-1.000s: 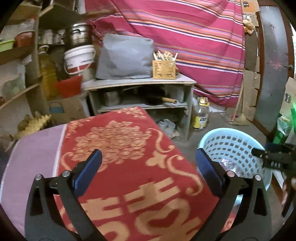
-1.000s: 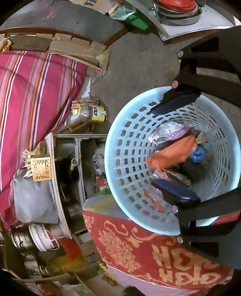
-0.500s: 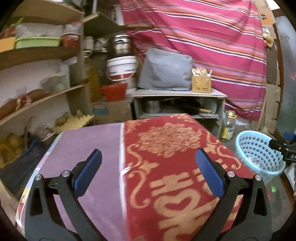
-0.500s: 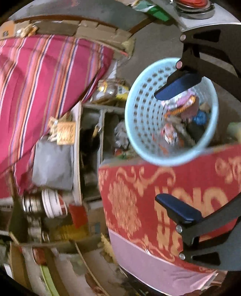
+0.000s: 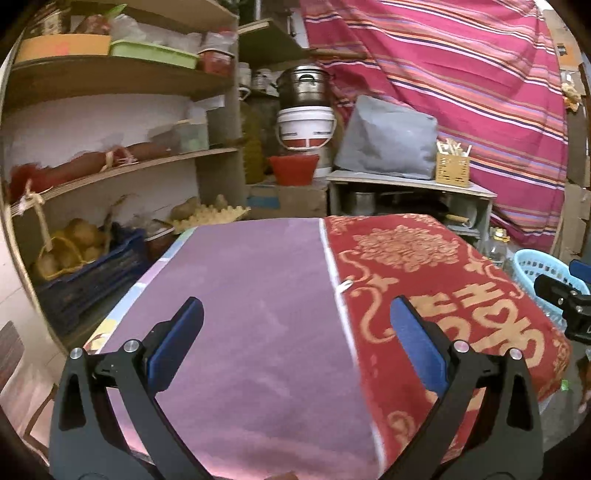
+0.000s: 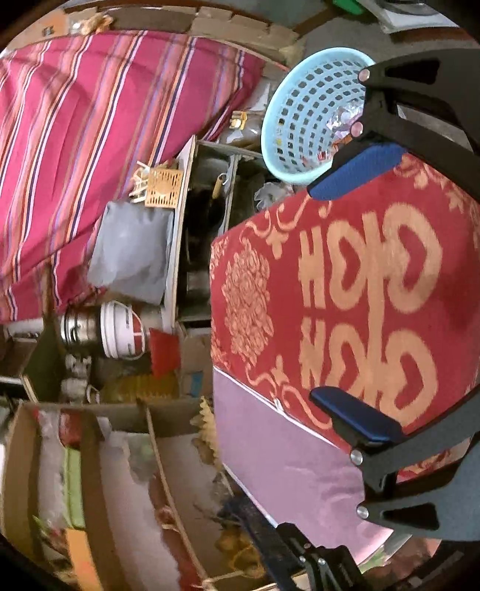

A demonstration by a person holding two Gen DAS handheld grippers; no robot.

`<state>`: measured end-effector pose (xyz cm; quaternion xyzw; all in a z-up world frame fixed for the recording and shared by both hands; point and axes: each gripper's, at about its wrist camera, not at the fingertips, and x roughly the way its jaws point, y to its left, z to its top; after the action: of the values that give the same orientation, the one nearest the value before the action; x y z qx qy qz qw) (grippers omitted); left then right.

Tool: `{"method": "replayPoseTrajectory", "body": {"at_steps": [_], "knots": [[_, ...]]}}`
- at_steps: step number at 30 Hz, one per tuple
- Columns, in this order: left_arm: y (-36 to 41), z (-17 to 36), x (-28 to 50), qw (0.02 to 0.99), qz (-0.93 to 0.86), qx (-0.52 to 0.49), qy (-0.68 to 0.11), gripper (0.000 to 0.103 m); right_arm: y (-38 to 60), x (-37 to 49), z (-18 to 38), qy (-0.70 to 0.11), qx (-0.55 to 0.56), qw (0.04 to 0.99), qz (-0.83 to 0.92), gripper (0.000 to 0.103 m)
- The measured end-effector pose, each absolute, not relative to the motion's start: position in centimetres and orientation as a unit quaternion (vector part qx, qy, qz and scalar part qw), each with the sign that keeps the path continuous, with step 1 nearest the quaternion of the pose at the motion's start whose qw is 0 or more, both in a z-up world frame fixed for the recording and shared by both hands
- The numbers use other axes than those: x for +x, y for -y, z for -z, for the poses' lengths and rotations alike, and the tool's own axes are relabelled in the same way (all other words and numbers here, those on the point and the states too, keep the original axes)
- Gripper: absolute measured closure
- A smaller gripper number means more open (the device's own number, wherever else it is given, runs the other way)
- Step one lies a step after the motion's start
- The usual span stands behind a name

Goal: Collect trash

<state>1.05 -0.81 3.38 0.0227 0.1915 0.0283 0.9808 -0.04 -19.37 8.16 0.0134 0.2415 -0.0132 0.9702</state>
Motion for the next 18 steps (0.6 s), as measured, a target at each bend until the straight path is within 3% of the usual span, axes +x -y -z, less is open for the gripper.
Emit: {"method": "replayPoseTrajectory", "body": {"at_steps": [18], "knots": [[-2.1, -2.9, 1.6, 0.981, -0.058, -0.002, -0.185, 0.005, 13.6, 0.5, -8.1, -0.208, -0.048, 0.977, 0.018, 0.005]]}}
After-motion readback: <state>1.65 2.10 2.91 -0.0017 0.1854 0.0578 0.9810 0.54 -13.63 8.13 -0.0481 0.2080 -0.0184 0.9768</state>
